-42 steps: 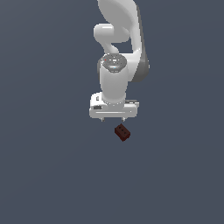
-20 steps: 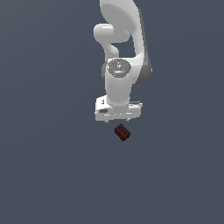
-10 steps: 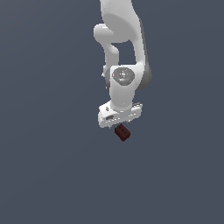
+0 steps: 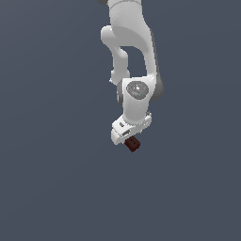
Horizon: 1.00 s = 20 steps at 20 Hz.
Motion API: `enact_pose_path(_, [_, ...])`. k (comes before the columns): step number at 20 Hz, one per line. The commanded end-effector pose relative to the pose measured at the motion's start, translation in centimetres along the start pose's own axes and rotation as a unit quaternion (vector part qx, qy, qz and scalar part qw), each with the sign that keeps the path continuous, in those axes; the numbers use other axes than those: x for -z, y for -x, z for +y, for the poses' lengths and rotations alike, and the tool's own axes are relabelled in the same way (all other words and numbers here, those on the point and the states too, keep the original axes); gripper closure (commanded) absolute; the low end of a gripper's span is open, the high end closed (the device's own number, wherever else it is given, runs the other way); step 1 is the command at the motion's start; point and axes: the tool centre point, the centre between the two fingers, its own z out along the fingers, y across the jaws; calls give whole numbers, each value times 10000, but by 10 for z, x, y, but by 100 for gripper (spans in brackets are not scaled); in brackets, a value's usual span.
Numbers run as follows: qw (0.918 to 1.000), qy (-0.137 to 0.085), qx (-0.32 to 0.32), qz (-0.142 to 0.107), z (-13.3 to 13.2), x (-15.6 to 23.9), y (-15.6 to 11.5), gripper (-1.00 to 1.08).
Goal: Pick up the object and move it to a goal position.
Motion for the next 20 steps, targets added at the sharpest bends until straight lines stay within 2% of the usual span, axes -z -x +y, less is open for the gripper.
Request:
enact_pose_path(1, [9997, 10, 227, 12, -2, -5, -1, -92])
enact_pose_path(7, [9988, 18, 492, 24, -5, -11, -3, -92])
enact_pose_path(13, [9988, 16, 485, 22, -6, -14, -3, -92])
enact_pose_path(20, [9987, 18, 504, 24, -6, -46, -2, -92])
